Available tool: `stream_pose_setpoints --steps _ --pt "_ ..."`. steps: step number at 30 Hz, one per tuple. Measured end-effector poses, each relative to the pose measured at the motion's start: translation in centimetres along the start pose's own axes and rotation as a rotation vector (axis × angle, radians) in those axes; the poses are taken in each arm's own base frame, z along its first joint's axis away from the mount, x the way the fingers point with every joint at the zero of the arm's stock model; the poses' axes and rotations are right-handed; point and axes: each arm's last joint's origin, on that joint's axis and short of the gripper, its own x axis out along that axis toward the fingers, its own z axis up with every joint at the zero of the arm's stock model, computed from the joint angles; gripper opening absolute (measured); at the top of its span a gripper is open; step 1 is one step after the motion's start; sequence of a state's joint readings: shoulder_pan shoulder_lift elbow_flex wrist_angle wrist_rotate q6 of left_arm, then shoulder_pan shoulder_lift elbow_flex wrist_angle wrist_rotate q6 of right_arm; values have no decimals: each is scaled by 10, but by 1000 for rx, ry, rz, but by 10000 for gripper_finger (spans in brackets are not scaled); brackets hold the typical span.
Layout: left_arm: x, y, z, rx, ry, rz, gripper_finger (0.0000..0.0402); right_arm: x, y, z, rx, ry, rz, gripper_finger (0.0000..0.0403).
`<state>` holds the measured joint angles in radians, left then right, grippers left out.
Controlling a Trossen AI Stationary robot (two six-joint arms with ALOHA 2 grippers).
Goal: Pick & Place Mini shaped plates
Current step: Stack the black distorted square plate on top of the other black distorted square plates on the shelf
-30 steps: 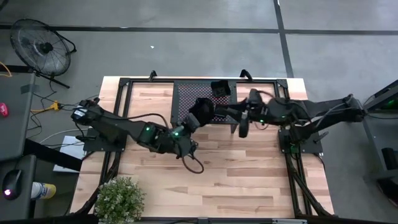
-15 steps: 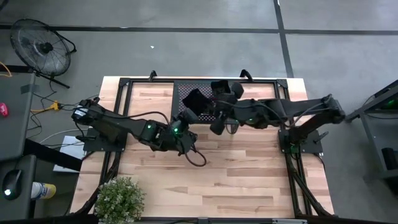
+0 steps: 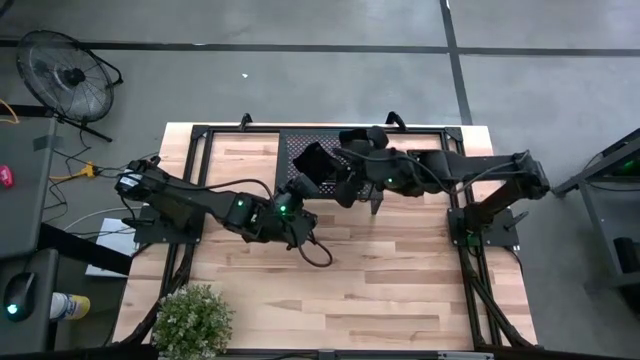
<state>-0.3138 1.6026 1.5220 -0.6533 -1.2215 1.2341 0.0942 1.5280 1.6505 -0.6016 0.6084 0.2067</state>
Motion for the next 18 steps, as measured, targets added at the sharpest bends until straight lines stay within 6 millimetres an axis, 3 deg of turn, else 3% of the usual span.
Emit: stream_pose_setpoints --steps 10,18 --pt "0 0 0 -10 -5 -2 0 13 -11 0 39 35 59 102" --pt "0 0 1 -13 -48 -17 3 13 -11 0 19 42 94 18"
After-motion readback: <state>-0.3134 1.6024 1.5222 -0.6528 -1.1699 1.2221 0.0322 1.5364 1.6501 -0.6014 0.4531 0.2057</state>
